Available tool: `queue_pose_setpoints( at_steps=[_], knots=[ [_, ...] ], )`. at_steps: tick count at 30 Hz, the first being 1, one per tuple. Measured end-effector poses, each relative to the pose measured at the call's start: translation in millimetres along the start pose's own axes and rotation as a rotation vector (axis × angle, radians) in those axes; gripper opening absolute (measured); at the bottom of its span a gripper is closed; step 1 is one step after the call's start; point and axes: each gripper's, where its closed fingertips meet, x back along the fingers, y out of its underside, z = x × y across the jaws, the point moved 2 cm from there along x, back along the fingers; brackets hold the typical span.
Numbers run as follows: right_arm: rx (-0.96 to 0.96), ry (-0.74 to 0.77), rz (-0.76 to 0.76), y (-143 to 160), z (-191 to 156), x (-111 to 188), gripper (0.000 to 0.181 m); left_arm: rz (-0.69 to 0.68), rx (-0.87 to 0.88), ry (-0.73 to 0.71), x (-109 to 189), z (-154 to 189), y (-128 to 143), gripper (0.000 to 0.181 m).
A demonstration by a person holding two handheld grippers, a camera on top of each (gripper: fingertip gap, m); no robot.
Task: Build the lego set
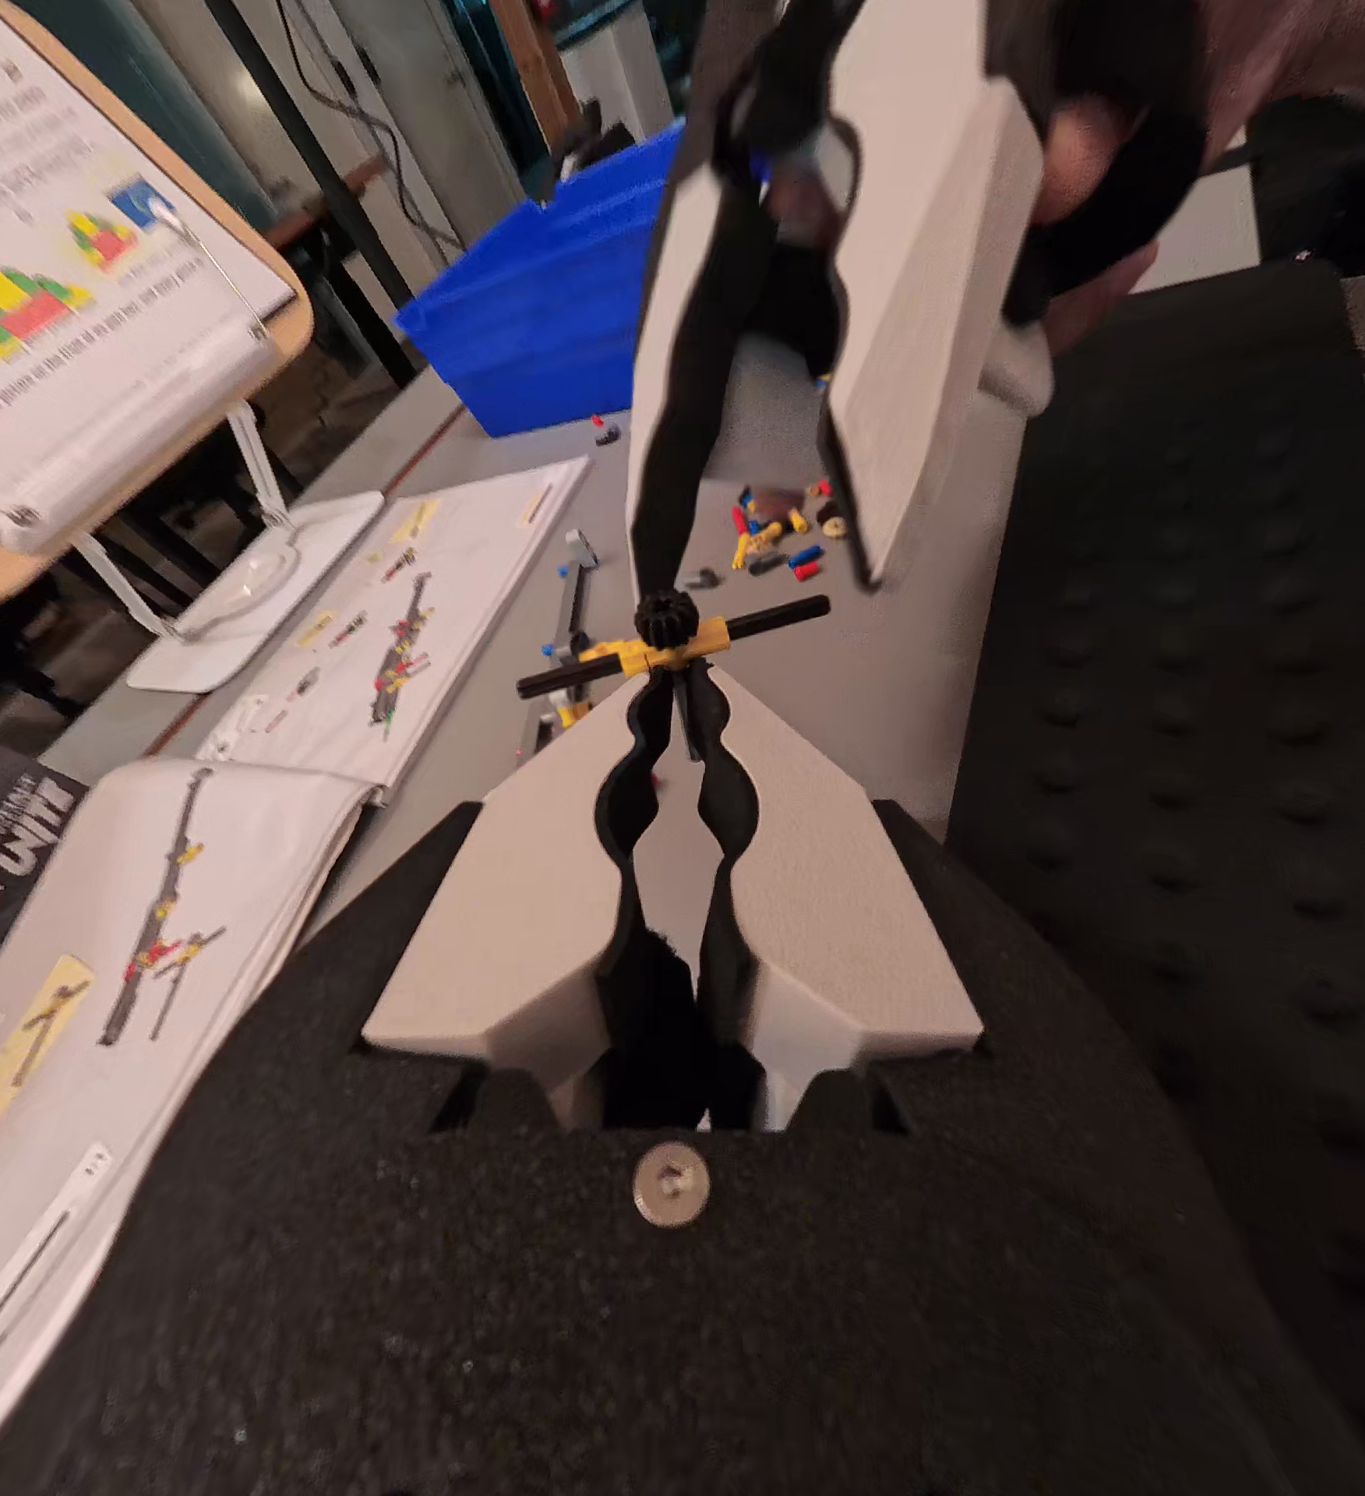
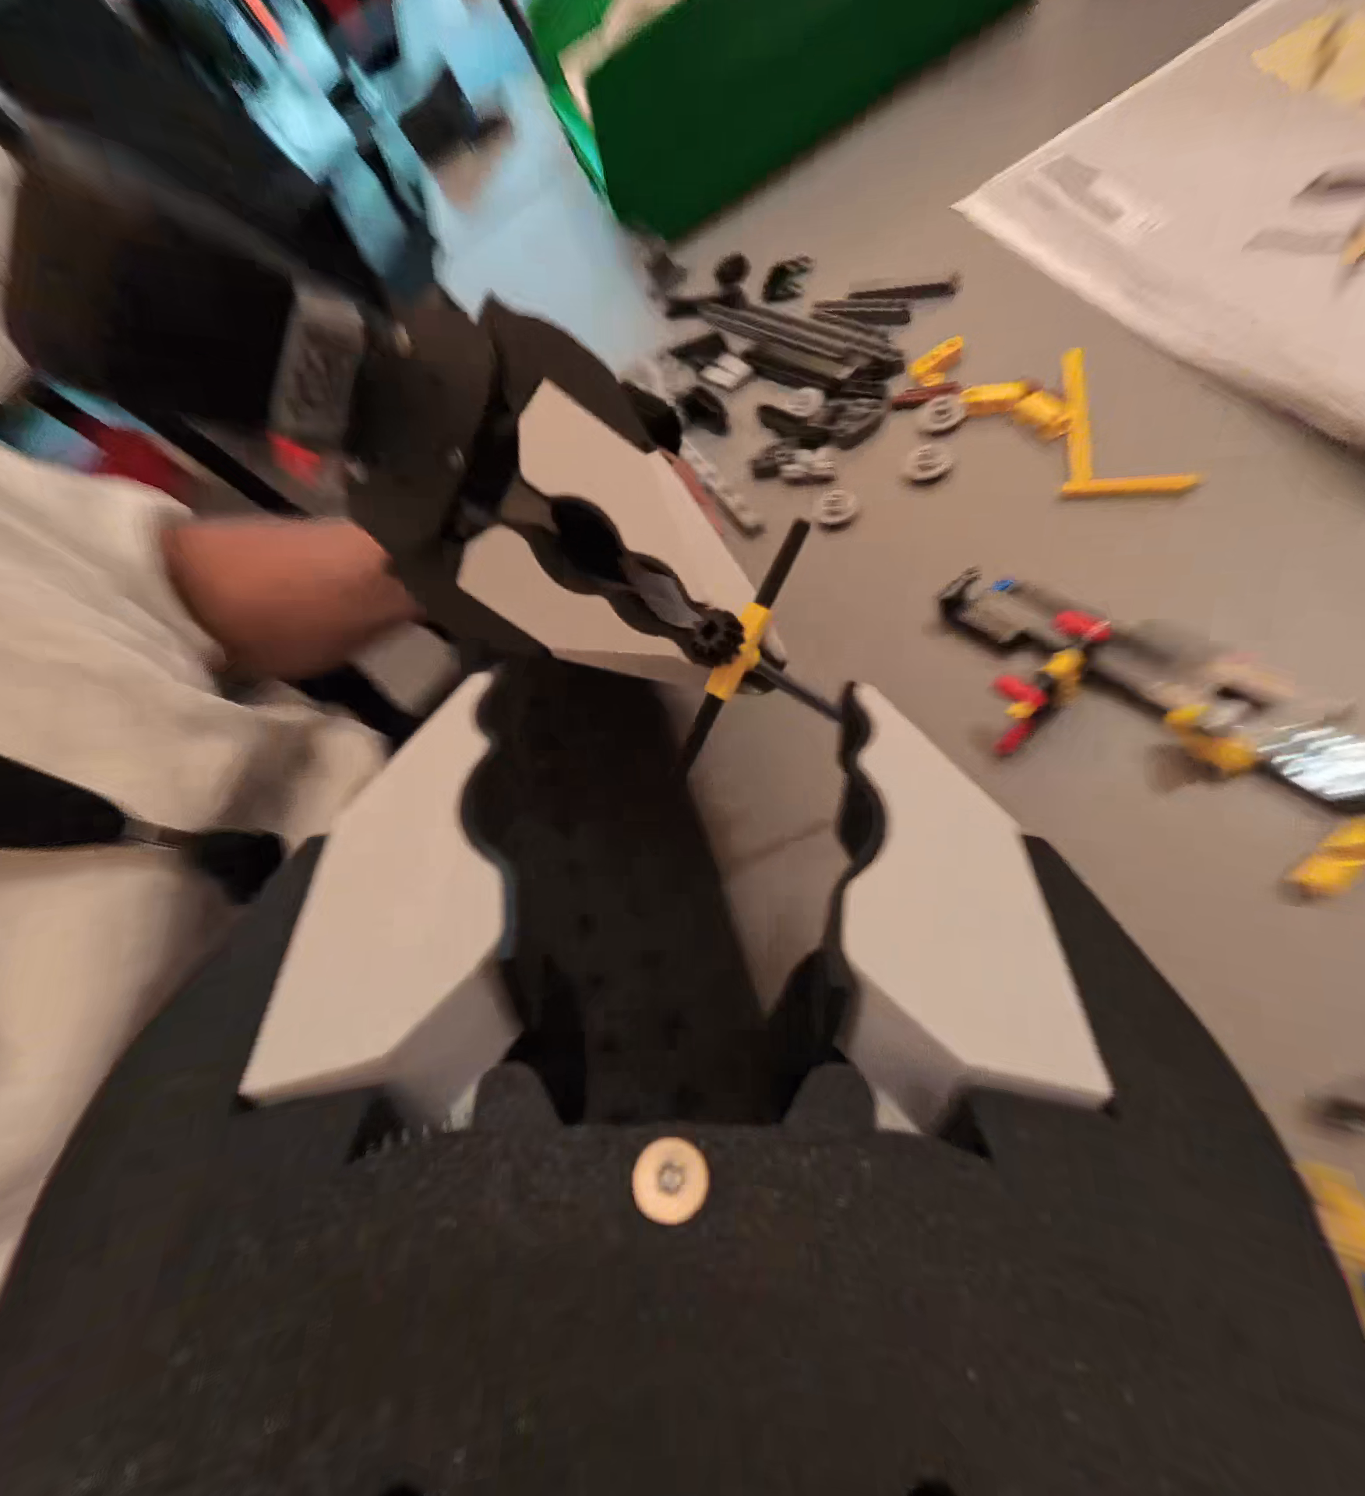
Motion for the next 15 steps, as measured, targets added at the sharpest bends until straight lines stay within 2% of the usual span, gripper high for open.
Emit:
queue_pose_setpoints(
  at_steps=[1, 2, 6, 9, 11, 13, 15],
  knots=[
    [-0.121, -0.099, 0.038, 0.8, -1.1, -0.7, 0.093, 0.017, -0.022, -0.013, 1.5, 0.2, -2.9, 0.002],
    [-0.217, -0.164, 0.070, 1.1, 1.4, -1.9, 0.094, 0.033, -0.042, -0.024, 3.0, 0.5, -5.6, 0.002],
    [-0.416, -0.269, 0.121, 5.8, 9.5, -13.6, 0.097, 0.076, -0.084, -0.046, 7.0, 1.3, -12.7, 0.002],
    [-0.456, -0.337, 0.139, 3.6, 8.5, -18.6, 0.093, 0.082, -0.119, -0.054, 6.7, 3.5, -14.1, 0.002],
    [-0.458, -0.312, 0.146, 5.5, 15.7, -18.9, 0.081, 0.079, -0.124, -0.061, 6.5, 2.8, -13.5, 0.002],
    [-0.450, -0.310, 0.151, 6.7, 16.9, -15.9, 0.080, 0.070, -0.123, -0.063, 6.1, 2.3, -12.3, 0.002],
    [-0.429, -0.268, 0.175, 6.3, 22.6, -10.9, 0.073, 0.070, -0.125, -0.065, 6.0, 2.2, -12.5, 0.002]
  ],
)
